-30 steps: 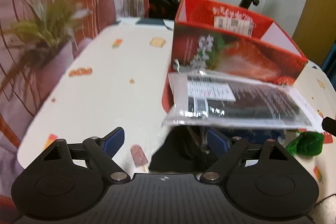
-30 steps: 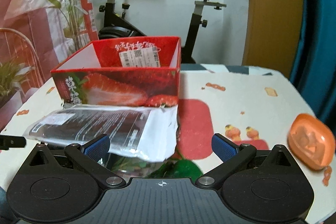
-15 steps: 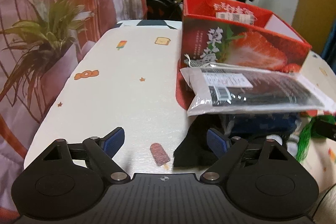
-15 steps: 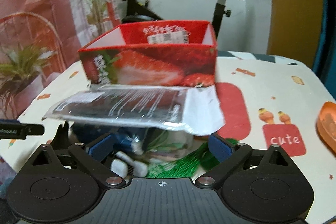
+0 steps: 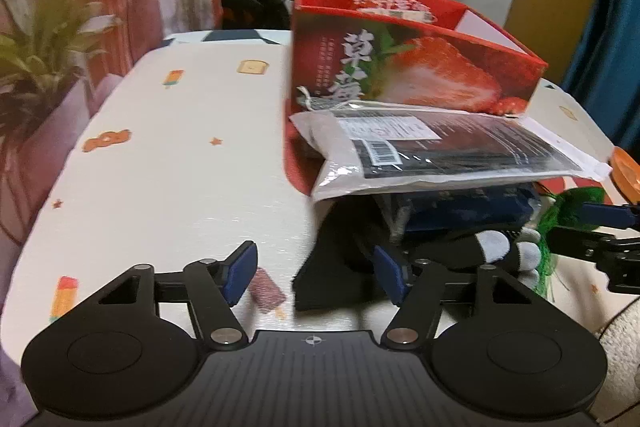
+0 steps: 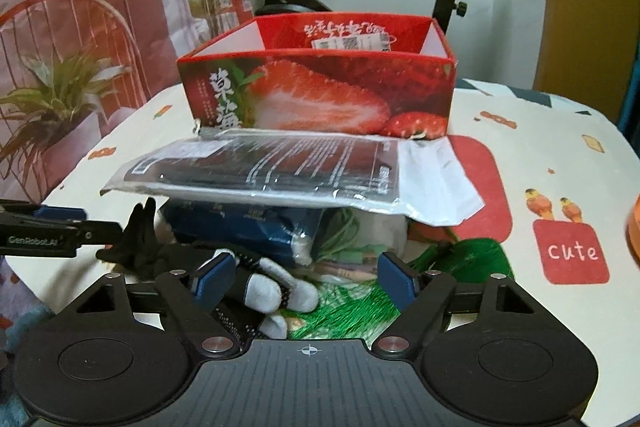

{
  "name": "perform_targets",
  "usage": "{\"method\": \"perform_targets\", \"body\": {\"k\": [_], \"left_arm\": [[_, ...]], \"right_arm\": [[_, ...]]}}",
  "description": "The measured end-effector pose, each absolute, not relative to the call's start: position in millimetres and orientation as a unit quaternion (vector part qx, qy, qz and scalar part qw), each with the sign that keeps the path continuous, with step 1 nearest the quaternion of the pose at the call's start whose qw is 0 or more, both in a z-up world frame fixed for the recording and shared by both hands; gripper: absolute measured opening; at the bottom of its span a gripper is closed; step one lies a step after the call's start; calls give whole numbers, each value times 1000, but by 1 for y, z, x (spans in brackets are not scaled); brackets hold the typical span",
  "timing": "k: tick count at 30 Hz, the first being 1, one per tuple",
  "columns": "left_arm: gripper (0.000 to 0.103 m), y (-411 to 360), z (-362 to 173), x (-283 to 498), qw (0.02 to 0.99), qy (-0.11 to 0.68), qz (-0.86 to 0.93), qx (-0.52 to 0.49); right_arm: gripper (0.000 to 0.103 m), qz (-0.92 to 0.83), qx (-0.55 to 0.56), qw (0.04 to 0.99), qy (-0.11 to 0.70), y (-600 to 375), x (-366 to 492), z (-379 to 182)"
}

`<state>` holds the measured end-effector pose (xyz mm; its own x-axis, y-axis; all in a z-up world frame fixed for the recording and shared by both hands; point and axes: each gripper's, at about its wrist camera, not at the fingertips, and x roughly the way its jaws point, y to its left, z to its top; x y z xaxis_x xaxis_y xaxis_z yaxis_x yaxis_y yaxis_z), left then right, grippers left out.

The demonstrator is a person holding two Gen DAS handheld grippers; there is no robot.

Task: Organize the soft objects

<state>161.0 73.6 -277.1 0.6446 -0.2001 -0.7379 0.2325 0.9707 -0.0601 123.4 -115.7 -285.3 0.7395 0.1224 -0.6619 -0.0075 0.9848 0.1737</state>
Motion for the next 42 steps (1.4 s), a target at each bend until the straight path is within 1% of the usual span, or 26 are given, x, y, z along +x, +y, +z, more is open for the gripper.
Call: {"method": "perform_targets", "body": {"k": [2, 5, 8, 14, 15, 17, 19, 28, 36, 39, 41, 42], "left_arm": [[63, 72, -280, 161, 905, 404, -131, 21], [63, 70, -283, 164, 904, 402, -144, 27], [59, 73, -286, 168, 901, 404, -157, 11], [48, 78, -297, 178, 892, 420, -166, -24], [43, 78, -299, 178, 891, 421, -169, -30], [39, 79, -301, 177, 889, 420, -178, -39], [33, 77, -301, 175, 888, 418, -186, -40], [32, 64, -310, 162, 884, 422, -198, -41], [32, 63, -314, 150, 894, 408, -177, -53], [32, 65, -316, 146, 896, 404, -171, -67], [32, 65, -317, 146, 897, 402, -171, -66], [32, 65, -317, 145, 898, 401, -170, -65]], "right_arm": [[73, 34, 80, 927, 364, -114, 124, -288], [68, 43, 90, 923, 372, -113, 126, -292], [65, 52, 91, 920, 379, -109, 127, -295], [64, 70, 96, 915, 385, -106, 127, -298], [63, 71, 96, 915, 386, -106, 128, -299], [63, 74, 97, 914, 388, -105, 128, -300], [63, 77, 95, 913, 390, -105, 130, -301], [63, 78, 74, 908, 404, -100, 138, -316], [63, 80, 65, 906, 412, -99, 141, -326], [60, 79, 57, 906, 412, -97, 143, -328], [54, 81, 54, 907, 411, -96, 143, -327], [47, 82, 52, 907, 410, -96, 143, -326]]}}
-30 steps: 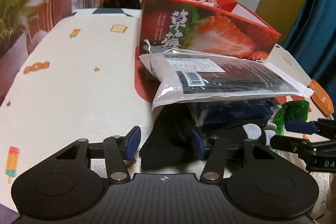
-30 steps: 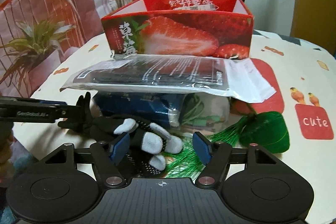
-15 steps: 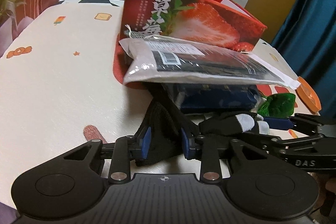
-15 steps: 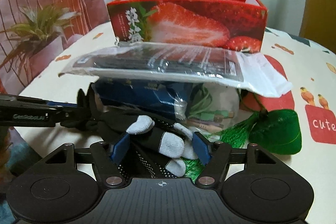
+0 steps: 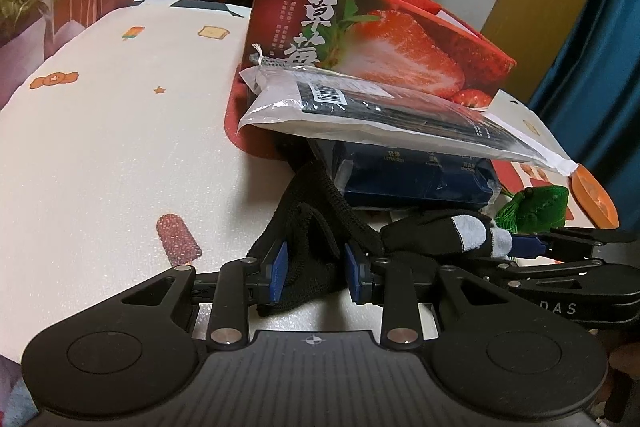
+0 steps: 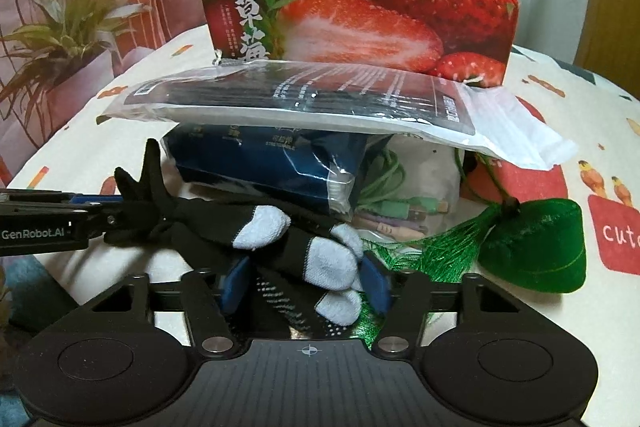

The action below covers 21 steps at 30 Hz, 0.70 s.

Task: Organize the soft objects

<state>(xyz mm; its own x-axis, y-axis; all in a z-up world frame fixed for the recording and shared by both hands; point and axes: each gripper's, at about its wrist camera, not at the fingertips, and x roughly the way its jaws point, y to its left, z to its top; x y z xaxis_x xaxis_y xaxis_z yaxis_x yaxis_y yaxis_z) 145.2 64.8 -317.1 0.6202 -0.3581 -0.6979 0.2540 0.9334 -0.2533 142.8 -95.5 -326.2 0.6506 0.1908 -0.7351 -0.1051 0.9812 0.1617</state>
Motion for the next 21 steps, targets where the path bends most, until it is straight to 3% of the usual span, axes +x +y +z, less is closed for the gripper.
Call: {"method": "perform_targets", "body": {"k": [10, 18, 21], "left_arm": [[32, 65, -316, 139, 899, 398, -173, -64], [32, 64, -317, 134, 897, 397, -186, -60], [32, 65, -318, 133, 896, 397, -188, -61]], "right_arm": [[12, 73, 54, 911, 402, -101, 136, -320], [9, 71, 52, 913, 399, -100, 132, -319], [14, 70, 48, 912, 401, -99, 133, -320]]}}
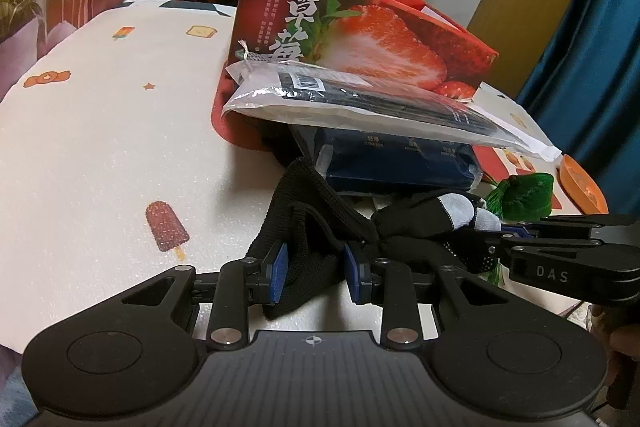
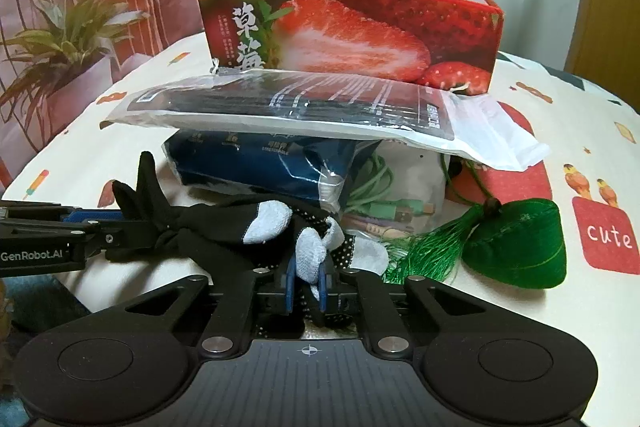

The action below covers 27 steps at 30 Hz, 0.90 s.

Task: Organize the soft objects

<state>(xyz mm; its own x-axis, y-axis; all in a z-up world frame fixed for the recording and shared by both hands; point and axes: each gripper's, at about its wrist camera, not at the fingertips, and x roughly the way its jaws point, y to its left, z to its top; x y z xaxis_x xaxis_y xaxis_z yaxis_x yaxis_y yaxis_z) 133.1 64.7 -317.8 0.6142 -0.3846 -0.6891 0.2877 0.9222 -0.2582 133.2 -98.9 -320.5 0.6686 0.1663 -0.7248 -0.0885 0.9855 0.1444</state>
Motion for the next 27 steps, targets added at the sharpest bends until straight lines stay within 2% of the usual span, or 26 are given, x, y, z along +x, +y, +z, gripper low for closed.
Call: {"method": "perform_targets", "body": {"k": [6, 11, 14, 16, 27], "left_arm": [[32, 66, -319, 132, 898, 394, -184, -65], [33, 67, -318, 131, 900, 392, -179, -65], [34, 71, -312, 127, 908, 377, -170, -67], [39, 76, -308, 126, 913, 366, -165, -75], [45, 80, -322, 143, 900, 394, -162, -96]], "right_arm": [[20, 60, 31, 921, 384, -98, 132, -317], [32, 66, 15, 924, 375, -95, 136, -317], [50, 72, 19, 927, 369, -97, 136, -316], [62, 83, 22, 929, 360, -98, 134, -314], [74, 122, -17, 916, 382, -82, 136, -328]]}}
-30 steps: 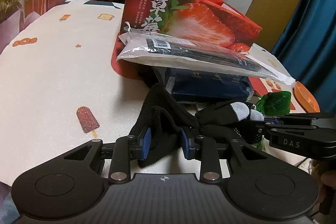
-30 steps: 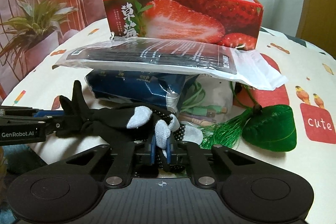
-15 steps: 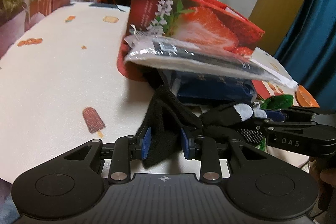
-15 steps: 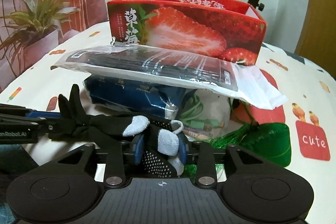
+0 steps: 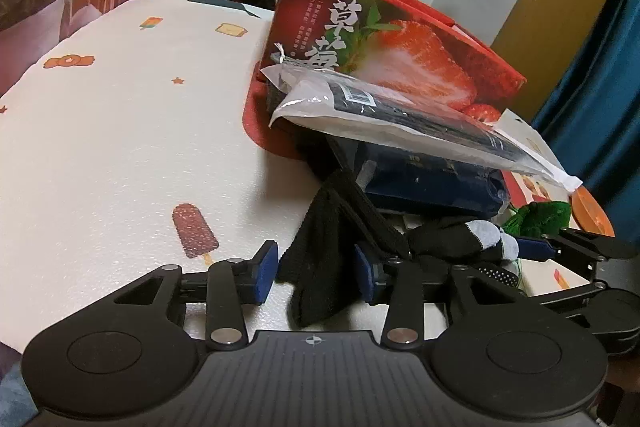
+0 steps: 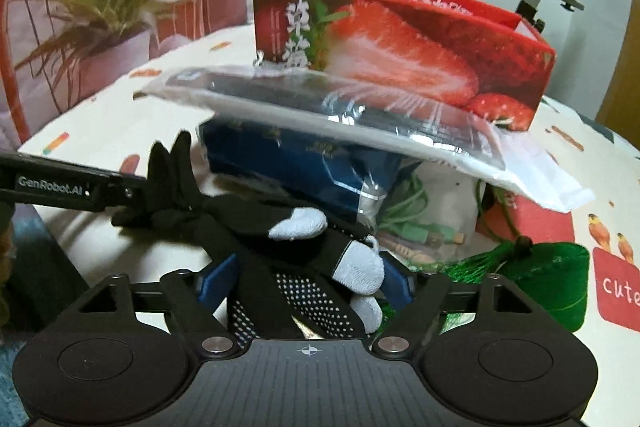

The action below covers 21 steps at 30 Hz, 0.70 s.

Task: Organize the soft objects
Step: 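Lift the black gloves with both tools toward the red strawberry box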

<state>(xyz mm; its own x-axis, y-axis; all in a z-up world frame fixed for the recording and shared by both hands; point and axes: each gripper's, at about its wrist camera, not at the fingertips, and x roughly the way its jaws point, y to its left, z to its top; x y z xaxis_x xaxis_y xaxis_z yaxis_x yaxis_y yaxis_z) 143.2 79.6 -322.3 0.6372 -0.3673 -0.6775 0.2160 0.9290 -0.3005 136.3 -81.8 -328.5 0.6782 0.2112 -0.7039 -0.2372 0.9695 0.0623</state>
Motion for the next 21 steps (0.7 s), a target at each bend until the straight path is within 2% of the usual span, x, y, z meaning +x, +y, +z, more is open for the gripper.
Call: {"method": "perform_targets", "body": {"k": [6, 8, 10, 13, 18, 21], "left_arm": [[46, 75, -325, 143, 903, 388, -163, -87], [46, 73, -326, 143, 905, 386, -162, -80], [47, 71, -326, 143, 906, 385, -162, -76], [48, 71, -326, 142, 906, 383, -164, -72], [49, 70, -326, 145, 908, 380, -165, -59], [52, 70, -326, 147, 909, 378, -166, -62]], "right_arm": [[75, 128, -29, 909, 394, -77, 137, -336], [70, 129, -26, 909, 395, -79, 136, -335], [55, 131, -25, 909, 394, -80, 135, -334], [39, 135, -25, 909, 393, -81, 133, -331], [24, 141, -31, 909, 391, -82, 133, -329], [22, 143, -35, 909, 390, -81, 133, -328]]}}
